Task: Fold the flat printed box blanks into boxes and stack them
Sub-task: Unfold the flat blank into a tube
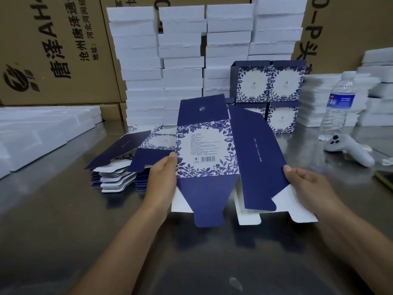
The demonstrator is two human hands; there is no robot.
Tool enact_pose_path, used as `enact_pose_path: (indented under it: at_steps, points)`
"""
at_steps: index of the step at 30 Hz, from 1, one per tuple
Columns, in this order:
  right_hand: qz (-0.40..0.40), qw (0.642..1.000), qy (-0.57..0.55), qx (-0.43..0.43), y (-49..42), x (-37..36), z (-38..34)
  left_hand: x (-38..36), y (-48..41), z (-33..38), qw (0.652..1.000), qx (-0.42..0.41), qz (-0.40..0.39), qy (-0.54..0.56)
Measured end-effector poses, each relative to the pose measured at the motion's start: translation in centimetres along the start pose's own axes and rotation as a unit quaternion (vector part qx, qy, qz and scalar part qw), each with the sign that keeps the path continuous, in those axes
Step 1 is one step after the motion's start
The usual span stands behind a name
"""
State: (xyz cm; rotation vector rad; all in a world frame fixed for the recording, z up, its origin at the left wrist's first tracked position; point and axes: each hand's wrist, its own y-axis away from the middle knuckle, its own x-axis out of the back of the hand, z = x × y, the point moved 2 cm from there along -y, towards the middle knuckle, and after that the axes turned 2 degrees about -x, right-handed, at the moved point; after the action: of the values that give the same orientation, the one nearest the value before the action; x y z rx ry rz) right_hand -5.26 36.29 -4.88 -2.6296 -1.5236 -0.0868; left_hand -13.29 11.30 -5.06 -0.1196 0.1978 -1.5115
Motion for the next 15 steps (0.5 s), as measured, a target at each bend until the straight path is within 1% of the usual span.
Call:
enact_pose_path:
  at_steps: [2, 4, 6, 10, 12, 15]
  points:
    - [0.014, 1.0, -0.007, -0.001, 0.0, 0.2, 0.0, -0.1, 0.1, 0.0, 1.0, 0.003, -0.022, -0.01]
    - [0.028, 1.0, -0.005, -0.005, 0.0, 0.4, 0.0, -0.1, 0.1, -0.1, 0.998, -0.001, -0.037, -0.055]
    - [0.021, 1.0, -0.015, -0.016, 0.1, 0.3, 0.0, 0.1, 0.0, -0.2, 0.996, -0.012, -0.024, -0.082]
    - [-0.024, 0.997, -0.055, -0.046, 0.4, -0.6, -0.1, 0.5, -0.2, -0.3, 0.996, -0.027, 0.01, -0.082]
    - [-0.028, 0.997, -0.049, -0.051, 0.3, -0.6, -0.1, 0.6, -0.3, -0.3, 0.996, -0.03, 0.017, -0.083]
    - [-0.033, 0.999, -0.022, -0.038, 0.2, -0.4, 0.1, 0.7, -0.2, -0.3, 0.998, -0.016, 0.013, -0.066]
